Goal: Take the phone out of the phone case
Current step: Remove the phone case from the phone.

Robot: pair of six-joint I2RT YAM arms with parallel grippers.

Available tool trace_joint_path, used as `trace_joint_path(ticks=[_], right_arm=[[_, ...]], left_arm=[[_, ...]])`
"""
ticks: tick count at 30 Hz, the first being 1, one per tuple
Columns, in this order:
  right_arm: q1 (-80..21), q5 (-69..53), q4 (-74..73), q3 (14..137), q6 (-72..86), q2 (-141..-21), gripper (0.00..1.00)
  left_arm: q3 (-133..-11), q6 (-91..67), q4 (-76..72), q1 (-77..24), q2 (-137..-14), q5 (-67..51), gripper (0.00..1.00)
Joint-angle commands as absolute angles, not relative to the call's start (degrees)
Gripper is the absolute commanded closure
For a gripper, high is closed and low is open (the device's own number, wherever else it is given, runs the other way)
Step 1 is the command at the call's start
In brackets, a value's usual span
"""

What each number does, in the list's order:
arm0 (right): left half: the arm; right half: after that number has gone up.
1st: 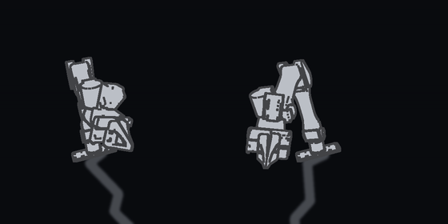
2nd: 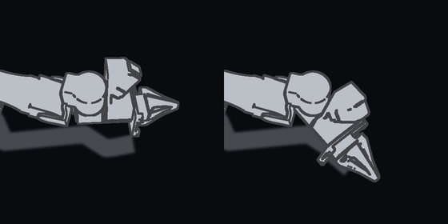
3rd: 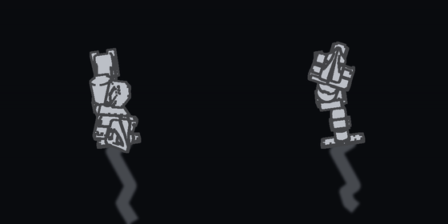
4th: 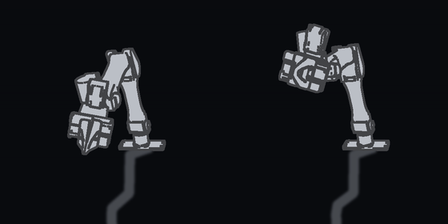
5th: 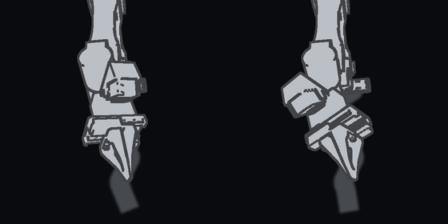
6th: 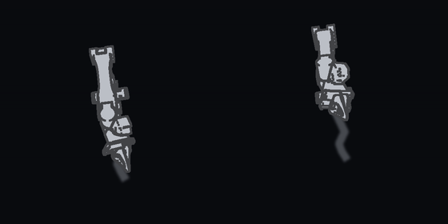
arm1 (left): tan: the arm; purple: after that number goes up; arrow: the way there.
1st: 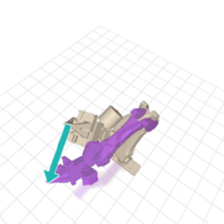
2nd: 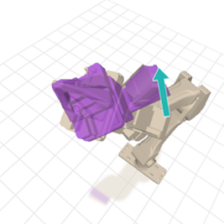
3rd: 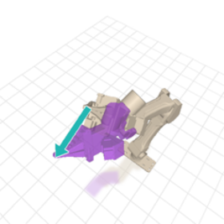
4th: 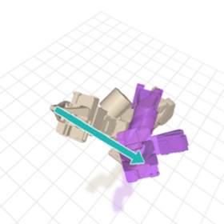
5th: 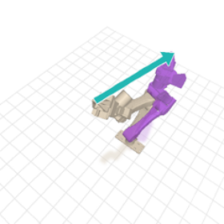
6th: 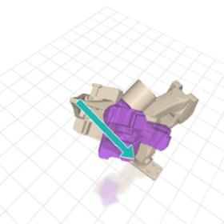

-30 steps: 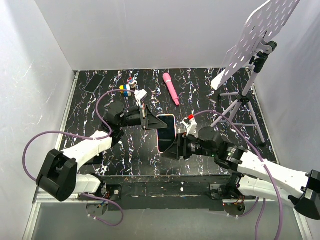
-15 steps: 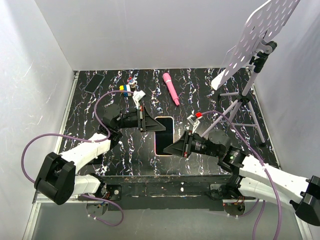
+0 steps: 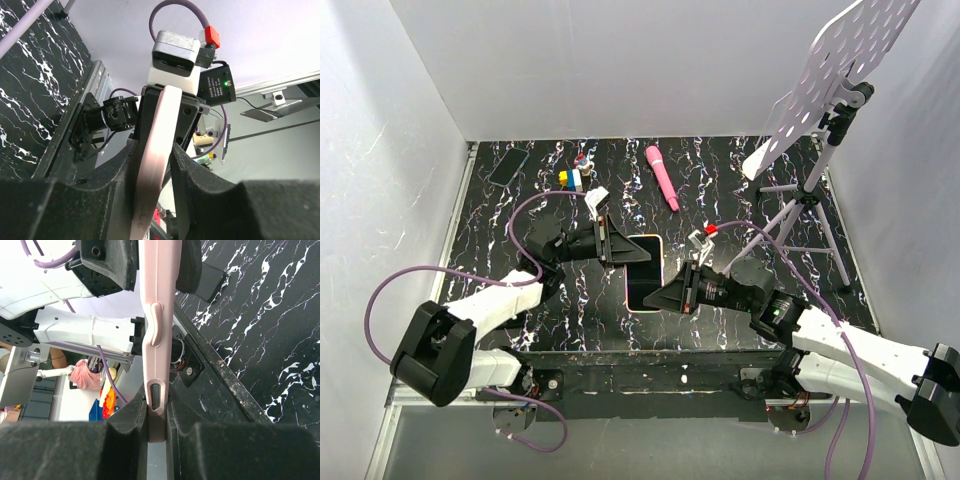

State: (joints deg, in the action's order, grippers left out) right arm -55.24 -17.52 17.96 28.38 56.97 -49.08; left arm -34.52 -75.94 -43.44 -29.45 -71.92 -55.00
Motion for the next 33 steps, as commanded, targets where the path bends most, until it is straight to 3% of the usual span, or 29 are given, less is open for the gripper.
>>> trace_joint_path(ticks=[1,4,6,10,15,27,30,33], right_arm=[[-55.5,-16.3,22.6,31.4,56.0,-49.0,0.99],[-55.4,-17.4,22.7,31.9,55.6,-49.7,0.99],[-55.5,-17.0,17.0,33.6,53.5,-49.7,0.81],[-55.0,-19.3,9.5,34.2,49.6,-47.6,0.55],[-54.1,-27.4,14.1,32.2,48.6,-44.5,0.48],[-54.1,-34.5,21.2,33.3,48.5,-49.4,0.63],[-54.1,-32.9,19.3,34.2,46.7,-50.0,0.75],[-54.1,-30.0,16.7,35.2,44.1,-50.2,0.98]], left_arm=[[-34.5,-81.2,-49.7,-31.1,-72.9,-53.8,0.72],[-36.0,-81.3,-49.1,-31.6,-73.8,-54.3,1.0],[-37.0,-81.6,-48.1,-31.6,-74.4,-55.3,1.0],[-39.7,-84.3,-51.7,-30.9,-77.1,-59.1,1.0],[-42.6,-88.7,-57.9,-30.3,-80.5,-64.2,1.0],[-44.6,-88.2,-57.2,-30.3,-79.6,-65.6,1.0],[-44.9,-88.2,-56.8,-30.3,-79.5,-65.7,1.0],[-44.7,-88.8,-57.0,-30.3,-79.1,-65.8,1.0]])
